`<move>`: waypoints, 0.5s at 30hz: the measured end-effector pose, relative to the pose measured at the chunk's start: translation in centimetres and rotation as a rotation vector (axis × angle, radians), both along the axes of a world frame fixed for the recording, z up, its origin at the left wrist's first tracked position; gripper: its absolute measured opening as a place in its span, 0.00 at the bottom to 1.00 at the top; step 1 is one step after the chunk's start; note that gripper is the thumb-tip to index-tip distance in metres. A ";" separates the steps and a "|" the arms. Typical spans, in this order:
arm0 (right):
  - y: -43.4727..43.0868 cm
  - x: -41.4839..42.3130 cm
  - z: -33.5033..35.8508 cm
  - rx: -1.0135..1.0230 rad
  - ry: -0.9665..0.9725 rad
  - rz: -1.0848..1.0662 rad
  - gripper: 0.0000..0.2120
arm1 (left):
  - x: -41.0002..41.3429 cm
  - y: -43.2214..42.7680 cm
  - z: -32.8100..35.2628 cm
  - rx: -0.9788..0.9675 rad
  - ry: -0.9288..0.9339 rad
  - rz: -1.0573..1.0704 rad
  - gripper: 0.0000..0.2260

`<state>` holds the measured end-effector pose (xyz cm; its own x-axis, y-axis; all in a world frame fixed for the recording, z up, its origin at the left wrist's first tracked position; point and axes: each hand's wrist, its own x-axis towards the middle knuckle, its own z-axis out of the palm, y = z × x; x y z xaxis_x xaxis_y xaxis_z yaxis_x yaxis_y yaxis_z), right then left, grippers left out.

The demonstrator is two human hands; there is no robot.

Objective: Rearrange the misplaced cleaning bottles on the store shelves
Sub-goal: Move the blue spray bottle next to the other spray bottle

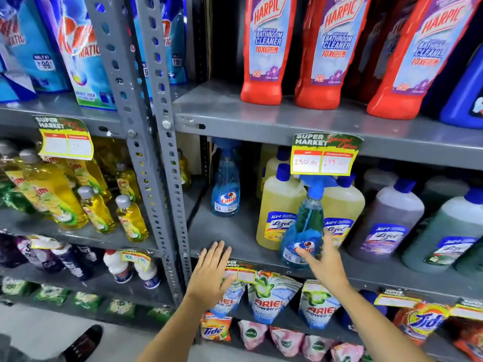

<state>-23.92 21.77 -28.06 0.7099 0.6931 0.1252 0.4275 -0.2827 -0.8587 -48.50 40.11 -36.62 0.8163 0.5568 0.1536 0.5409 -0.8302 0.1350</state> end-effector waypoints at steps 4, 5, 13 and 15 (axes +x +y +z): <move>0.7 -1.0 1.0 0.023 -0.008 -0.041 0.29 | 0.9 0.3 1.4 0.012 -0.045 -0.035 0.29; 0.9 -1.9 1.2 0.026 -0.020 -0.046 0.29 | 0.9 0.2 1.7 -0.013 -0.034 -0.046 0.29; 7.8 -8.9 -0.9 -0.017 -0.055 0.072 0.29 | -1.4 0.1 -1.0 0.021 -0.039 -0.036 0.30; 9.3 -9.5 -0.3 -0.005 -0.059 0.080 0.30 | -0.8 0.2 -0.3 0.007 -0.059 -0.048 0.31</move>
<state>-33.40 31.04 -28.33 0.6436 0.7481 0.1615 0.4986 -0.2498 -0.8301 -49.33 40.34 -36.94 0.8316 0.5159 0.2055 0.4916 -0.8560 0.1596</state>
